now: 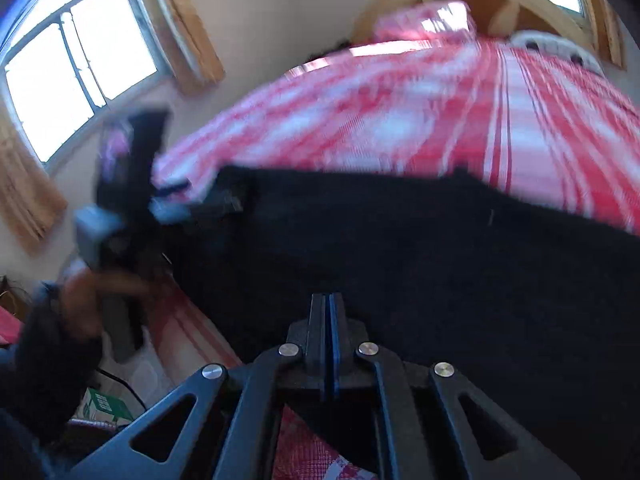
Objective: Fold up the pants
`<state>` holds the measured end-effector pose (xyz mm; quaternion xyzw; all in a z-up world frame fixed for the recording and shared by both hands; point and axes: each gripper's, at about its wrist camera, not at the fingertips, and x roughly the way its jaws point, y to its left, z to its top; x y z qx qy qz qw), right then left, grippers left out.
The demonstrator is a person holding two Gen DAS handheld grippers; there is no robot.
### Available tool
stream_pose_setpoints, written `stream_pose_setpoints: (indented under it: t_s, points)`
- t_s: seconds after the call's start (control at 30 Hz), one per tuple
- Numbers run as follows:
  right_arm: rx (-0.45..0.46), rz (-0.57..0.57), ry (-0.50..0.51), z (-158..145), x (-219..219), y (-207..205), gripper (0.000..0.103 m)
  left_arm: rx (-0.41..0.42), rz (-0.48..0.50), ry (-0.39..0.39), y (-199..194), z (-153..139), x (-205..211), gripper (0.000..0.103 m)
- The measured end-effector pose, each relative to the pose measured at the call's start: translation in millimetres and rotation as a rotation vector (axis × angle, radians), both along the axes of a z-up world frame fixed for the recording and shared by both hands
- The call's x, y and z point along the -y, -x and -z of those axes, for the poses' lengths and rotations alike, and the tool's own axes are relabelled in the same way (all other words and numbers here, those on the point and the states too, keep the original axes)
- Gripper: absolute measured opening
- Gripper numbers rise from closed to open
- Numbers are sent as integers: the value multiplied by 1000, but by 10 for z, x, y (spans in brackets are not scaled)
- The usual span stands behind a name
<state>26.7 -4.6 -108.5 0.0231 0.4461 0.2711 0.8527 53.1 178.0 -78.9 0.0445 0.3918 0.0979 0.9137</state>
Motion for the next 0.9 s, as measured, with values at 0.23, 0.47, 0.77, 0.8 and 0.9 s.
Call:
stream_pose_setpoints:
  t_s: [0.23, 0.47, 0.77, 0.8, 0.9]
  points:
    - [24, 111, -206, -187, 347, 62, 3, 68, -21, 114, 258, -211, -113, 97]
    - [275, 439, -426, -967, 1779, 529, 9, 238, 118, 92, 541, -672, 352, 96]
    - [400, 1137, -416, -1104, 4104, 1813, 76, 131, 262, 212, 428, -501, 1096, 94]
    - [404, 1189, -395, -1106, 4295, 1914, 76, 117, 261, 212, 423, -463, 1143, 94]
    - [394, 1283, -306, -1086, 4834, 2178, 76, 70, 254, 220, 412, -334, 1250, 93]
